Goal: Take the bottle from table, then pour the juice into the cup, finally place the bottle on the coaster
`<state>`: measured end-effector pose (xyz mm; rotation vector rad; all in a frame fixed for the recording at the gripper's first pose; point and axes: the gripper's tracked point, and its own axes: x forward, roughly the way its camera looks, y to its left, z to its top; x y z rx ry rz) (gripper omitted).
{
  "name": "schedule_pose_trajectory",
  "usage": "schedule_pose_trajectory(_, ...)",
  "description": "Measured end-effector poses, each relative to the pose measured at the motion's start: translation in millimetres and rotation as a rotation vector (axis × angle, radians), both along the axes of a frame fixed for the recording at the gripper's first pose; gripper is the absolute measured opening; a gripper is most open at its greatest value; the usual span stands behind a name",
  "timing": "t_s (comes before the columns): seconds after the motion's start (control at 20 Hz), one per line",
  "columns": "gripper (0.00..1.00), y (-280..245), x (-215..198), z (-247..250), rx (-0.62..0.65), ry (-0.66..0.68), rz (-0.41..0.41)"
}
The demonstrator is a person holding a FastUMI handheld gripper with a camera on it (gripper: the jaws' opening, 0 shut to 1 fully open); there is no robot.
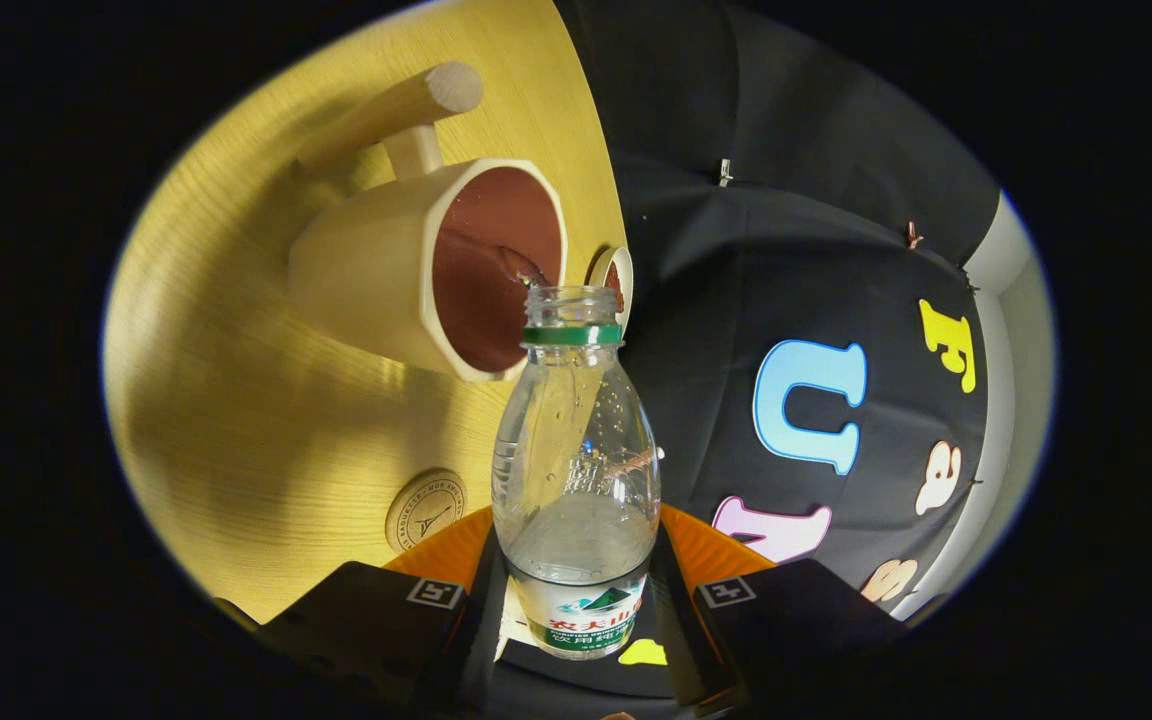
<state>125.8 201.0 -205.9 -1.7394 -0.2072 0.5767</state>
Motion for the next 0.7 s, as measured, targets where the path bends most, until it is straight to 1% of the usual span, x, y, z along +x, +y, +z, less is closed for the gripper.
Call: schedule_pose_trajectory(0.7,0.70,3.4,3.8,4.8,-0.046,-0.036,0.045)
